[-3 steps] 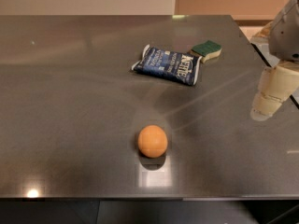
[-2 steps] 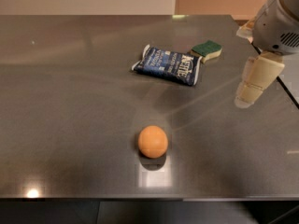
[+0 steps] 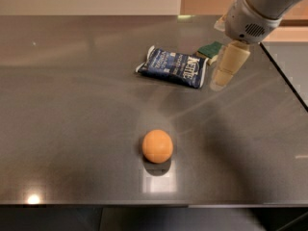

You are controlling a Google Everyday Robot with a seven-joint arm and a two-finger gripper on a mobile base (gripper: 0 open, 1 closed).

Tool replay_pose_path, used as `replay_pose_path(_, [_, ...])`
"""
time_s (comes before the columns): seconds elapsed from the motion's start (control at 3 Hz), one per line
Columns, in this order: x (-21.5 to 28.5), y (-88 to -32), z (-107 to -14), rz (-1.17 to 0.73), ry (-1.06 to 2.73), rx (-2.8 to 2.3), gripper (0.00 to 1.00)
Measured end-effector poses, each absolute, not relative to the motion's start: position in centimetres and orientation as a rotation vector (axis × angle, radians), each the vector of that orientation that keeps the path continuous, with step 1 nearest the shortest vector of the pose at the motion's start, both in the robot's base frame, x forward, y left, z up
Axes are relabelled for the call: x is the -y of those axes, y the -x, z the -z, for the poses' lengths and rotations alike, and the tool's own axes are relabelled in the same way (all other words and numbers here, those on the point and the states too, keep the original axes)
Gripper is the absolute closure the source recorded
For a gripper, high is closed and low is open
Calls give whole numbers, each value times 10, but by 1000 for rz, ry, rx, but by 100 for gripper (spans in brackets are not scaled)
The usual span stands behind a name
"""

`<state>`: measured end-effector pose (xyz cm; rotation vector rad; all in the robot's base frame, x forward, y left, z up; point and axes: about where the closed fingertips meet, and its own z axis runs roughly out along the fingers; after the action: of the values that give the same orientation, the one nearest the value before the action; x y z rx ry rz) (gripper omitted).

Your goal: Move blue chip bag near orange

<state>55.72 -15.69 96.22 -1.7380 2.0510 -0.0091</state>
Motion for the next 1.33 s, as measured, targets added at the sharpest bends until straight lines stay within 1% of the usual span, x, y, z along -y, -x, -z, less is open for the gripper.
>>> replay_pose_path(0.67, [123, -624, -932, -63, 1798, -2010, 0])
replay_pose_path(1.33, [95, -668, -897, -74, 1889, -2004, 0])
